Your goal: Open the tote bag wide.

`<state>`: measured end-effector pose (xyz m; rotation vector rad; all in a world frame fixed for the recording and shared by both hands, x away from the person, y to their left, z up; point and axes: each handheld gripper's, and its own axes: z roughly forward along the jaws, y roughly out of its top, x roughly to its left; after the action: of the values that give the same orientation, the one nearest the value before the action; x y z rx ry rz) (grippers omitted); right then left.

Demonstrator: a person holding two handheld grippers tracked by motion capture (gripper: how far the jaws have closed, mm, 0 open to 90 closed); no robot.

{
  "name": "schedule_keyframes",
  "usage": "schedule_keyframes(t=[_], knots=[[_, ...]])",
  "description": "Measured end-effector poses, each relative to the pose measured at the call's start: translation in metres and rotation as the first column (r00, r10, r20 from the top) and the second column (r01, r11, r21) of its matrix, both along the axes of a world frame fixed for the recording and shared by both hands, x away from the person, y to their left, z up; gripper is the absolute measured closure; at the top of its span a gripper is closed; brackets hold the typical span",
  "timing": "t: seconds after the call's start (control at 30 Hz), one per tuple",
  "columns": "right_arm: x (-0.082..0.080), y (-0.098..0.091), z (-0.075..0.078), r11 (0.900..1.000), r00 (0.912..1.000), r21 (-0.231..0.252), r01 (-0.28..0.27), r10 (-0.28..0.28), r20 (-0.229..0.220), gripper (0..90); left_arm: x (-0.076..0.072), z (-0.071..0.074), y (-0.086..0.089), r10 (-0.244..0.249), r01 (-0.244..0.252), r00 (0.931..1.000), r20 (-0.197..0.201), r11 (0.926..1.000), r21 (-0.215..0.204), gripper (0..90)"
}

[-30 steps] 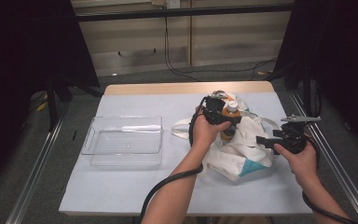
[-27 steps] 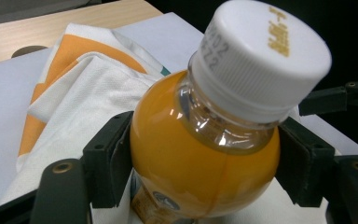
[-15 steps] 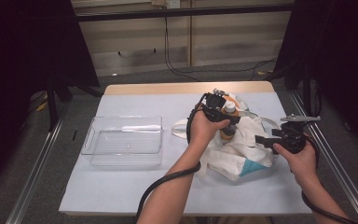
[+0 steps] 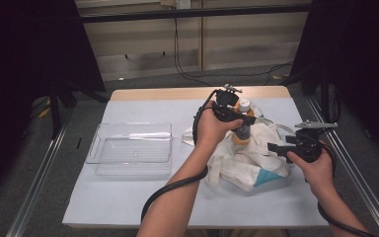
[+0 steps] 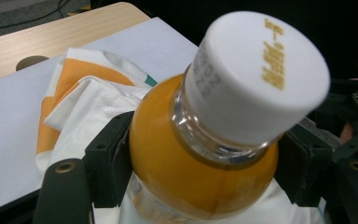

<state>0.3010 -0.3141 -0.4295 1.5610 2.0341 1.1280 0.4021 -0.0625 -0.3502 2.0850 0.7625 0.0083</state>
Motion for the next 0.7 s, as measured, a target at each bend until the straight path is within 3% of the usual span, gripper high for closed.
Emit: schedule_keyframes(t=[0.1,0.3,0.43,0.7], knots=[[0.000,0.003,0.000,1.0000,1.0000,0.002,-0.006,0.006,0.000,12.2,-0.001,0.004,0.007,0.004,-0.004,1.0000,0.000,0.9998,0.019,29.7],[0.001,0.008,0.002,0.9992,0.9994,0.020,-0.034,0.034,0.004,5.7,-0.002,0.005,0.022,0.016,-0.016,0.9997,-0.021,0.9997,0.017,29.7],[0.001,0.013,0.004,0.9975,0.9972,0.012,-0.069,0.069,0.028,3.4,-0.002,0.005,0.032,0.021,-0.020,0.9995,-0.024,0.9993,0.032,29.7],[0.002,0.013,0.003,0.9941,0.9936,-0.004,-0.108,0.108,0.032,2.4,-0.003,0.003,0.048,0.032,-0.031,0.9989,-0.033,0.9989,0.035,29.7]])
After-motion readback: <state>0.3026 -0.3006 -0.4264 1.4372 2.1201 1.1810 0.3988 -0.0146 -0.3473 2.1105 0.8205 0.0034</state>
